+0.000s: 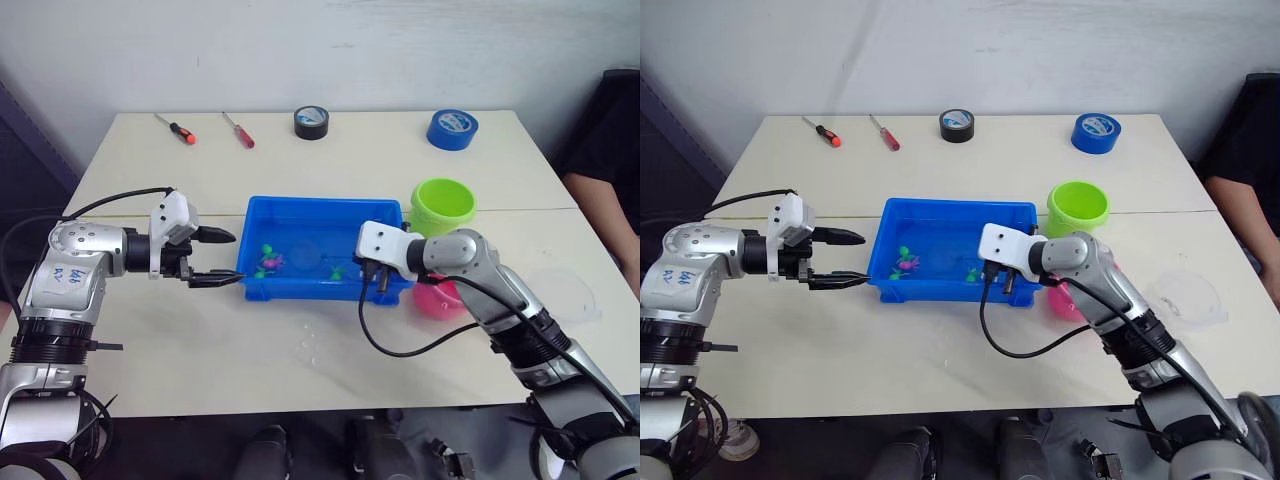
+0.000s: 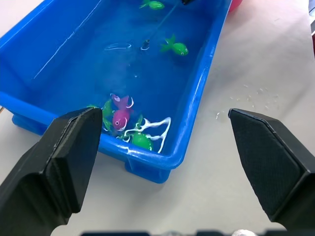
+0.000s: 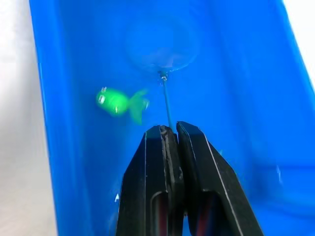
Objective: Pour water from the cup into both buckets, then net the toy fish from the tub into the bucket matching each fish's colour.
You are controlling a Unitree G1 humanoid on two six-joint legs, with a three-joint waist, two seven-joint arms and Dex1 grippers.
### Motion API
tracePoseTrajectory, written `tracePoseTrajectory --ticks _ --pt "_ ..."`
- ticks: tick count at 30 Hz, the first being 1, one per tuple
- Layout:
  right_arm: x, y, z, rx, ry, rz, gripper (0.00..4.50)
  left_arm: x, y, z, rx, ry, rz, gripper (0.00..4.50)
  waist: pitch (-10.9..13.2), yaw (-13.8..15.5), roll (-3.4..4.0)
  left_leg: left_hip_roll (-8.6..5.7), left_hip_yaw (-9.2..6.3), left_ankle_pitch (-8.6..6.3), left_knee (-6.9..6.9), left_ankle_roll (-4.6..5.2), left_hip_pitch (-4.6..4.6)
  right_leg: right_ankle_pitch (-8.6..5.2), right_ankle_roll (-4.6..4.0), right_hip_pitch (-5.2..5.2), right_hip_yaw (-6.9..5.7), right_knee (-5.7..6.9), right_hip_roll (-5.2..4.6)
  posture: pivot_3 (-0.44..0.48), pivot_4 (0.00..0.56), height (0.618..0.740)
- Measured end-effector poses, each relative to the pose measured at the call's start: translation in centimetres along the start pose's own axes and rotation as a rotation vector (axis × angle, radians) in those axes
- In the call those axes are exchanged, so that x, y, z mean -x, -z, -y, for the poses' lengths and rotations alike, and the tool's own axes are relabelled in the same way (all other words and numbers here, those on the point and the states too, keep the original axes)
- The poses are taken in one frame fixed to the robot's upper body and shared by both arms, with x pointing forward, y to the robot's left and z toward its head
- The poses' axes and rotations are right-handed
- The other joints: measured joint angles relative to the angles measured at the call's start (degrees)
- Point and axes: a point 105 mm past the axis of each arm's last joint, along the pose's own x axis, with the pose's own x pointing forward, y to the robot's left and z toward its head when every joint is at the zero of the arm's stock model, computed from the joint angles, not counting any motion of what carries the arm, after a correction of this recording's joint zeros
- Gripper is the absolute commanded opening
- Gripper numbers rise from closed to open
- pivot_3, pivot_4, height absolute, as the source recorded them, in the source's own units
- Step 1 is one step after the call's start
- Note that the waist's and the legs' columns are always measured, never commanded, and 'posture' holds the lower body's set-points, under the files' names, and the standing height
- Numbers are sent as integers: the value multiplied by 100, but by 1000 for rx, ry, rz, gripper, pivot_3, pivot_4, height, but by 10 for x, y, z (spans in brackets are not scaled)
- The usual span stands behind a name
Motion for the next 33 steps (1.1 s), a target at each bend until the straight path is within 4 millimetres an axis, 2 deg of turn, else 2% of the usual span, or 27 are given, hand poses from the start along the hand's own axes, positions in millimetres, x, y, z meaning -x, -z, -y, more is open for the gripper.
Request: tracePoseTrajectory --ticks 3,9,21,33 --pt "-10 -7 -8 -9 -29 31 0 1 0 0 -1 1 -3 4447 0 7 0 -1 0 0 1 0 -2 0 0 0 0 3 -1 0 150 736" --pt "-16 -12 -13 -41 -51 54 0 5 1 0 0 1 -16 4447 0 6 0 -1 -1 0 1 -1 -2 0 0 0 -1 4 -1 0 150 736" --pt "-3 -14 -19 -278 -104 104 0 6 4 1 -3 0 -18 4447 0 5 0 -1 -2 0 0 0 -3 0 0 0 0 2 -1 0 150 736" --pt "-7 -19 -17 -325 -82 134 0 7 8 -2 -8 -3 -23 4447 0 9 0 -1 -2 0 -1 0 -3 0 0 0 -1 2 -2 0 150 736"
